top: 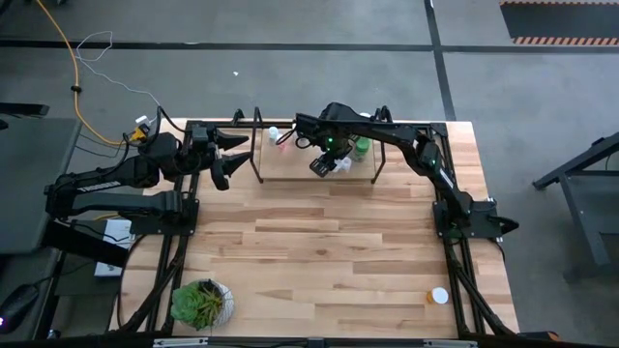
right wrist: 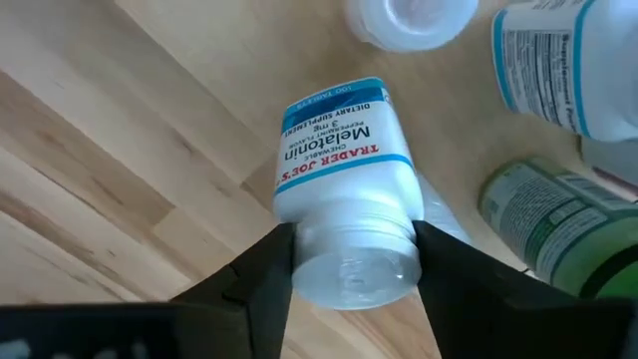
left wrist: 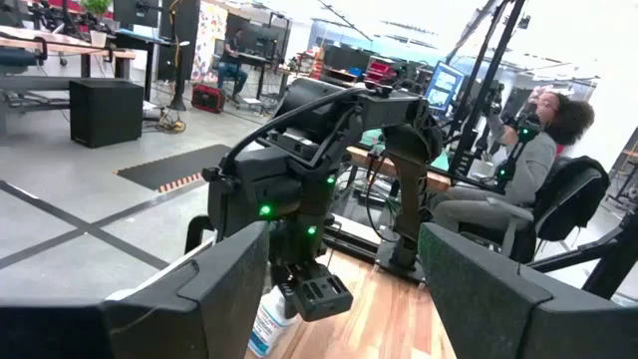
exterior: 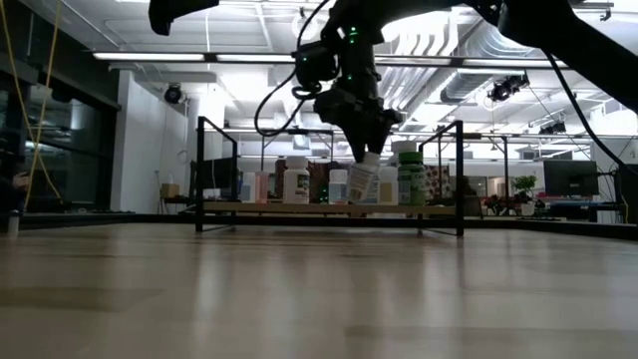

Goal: Pick and place medicine bottles onto shelf by color
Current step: Put the white pill bottle into the shelf, then put the orange pill bottle on the shelf

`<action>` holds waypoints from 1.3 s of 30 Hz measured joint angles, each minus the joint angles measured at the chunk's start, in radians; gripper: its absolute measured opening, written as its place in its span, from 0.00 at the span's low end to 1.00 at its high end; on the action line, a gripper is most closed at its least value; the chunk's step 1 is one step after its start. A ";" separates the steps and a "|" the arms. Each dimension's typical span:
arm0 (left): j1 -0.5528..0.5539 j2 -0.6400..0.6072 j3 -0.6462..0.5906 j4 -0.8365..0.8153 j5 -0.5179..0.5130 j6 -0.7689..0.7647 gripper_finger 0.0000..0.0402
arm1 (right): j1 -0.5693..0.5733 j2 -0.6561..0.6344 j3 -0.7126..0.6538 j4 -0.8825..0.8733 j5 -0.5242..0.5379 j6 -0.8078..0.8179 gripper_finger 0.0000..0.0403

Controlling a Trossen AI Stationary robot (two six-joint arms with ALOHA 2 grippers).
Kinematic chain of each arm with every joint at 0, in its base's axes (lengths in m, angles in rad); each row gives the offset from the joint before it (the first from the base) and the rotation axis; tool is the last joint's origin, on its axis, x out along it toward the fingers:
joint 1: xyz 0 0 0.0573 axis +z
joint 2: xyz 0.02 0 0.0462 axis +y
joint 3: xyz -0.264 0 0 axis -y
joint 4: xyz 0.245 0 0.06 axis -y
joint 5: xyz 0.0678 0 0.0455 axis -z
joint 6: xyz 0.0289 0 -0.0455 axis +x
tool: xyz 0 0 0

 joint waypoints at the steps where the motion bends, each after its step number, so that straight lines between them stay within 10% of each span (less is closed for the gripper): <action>1: 0.000 0.000 0.000 0.000 0.000 -0.001 0.62 | -0.002 0.000 0.000 0.002 0.000 0.000 0.46; 39: 0.000 0.000 0.000 -0.009 0.001 -0.022 0.62 | 0.032 -0.132 -0.003 0.236 0.037 -0.381 0.53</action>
